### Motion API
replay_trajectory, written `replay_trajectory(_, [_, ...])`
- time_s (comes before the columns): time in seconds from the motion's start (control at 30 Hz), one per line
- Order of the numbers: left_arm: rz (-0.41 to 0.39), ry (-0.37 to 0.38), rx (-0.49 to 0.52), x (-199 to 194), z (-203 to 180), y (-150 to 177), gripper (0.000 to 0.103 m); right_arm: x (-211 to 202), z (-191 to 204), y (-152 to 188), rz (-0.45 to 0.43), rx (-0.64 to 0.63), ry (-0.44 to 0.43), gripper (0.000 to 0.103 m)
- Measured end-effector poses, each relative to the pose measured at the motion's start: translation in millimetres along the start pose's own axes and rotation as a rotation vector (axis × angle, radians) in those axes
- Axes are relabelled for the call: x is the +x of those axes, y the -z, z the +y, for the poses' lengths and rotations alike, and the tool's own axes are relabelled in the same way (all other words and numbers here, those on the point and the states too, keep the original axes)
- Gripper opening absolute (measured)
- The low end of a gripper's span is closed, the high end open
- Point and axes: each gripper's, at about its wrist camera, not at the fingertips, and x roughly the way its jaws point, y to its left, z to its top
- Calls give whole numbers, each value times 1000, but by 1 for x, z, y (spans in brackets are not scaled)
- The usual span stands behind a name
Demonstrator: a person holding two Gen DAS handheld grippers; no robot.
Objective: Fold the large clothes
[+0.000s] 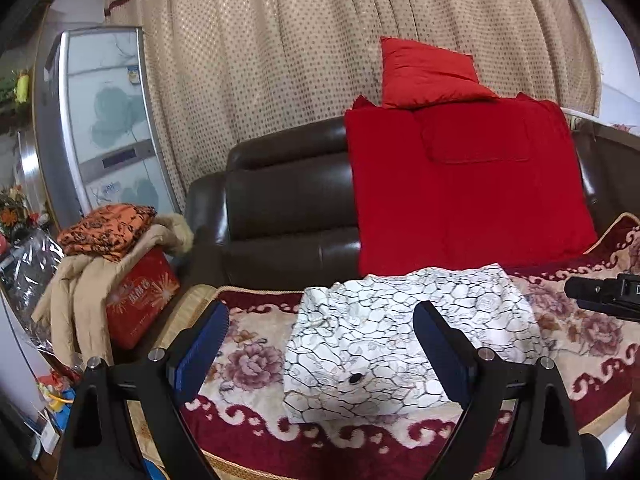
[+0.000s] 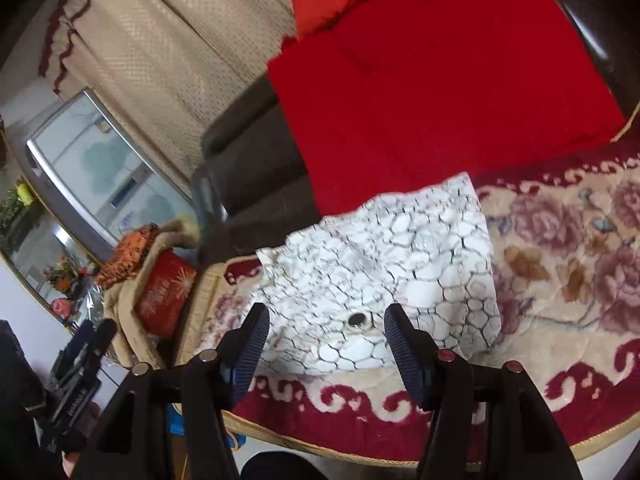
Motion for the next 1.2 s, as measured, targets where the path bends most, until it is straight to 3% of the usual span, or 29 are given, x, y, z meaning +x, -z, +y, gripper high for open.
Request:
replay_trajectory(0.2, [86,-1,-50,46,-2,-3,99,7,0,-18,-63,4,-33,67])
replay_trajectory(0.43, [327,5,-74,179,-16,62,99,78,-23,-17,-26,30,14,67])
replay_trajectory(0.67, [378,-12,-99,256,-27,101,99,146,-62,-7,58,2,148,67])
replay_trajectory(0.83, [371,-6,-78,285,-39,112,99,182,-92,-14,115,47,221,67])
replay_trajectory(0.93, [384,12,-77,296,-43,120,99,208,-107,-8,196,68,254,67])
replay_trajectory(1.07, [390,21,-62,302,-46,123,99,215,-99,-10,190,10,297,68])
replay_trajectory(1.2, [381,26,-56,302,-46,122,99,210,-92,-22,131,29,251,68])
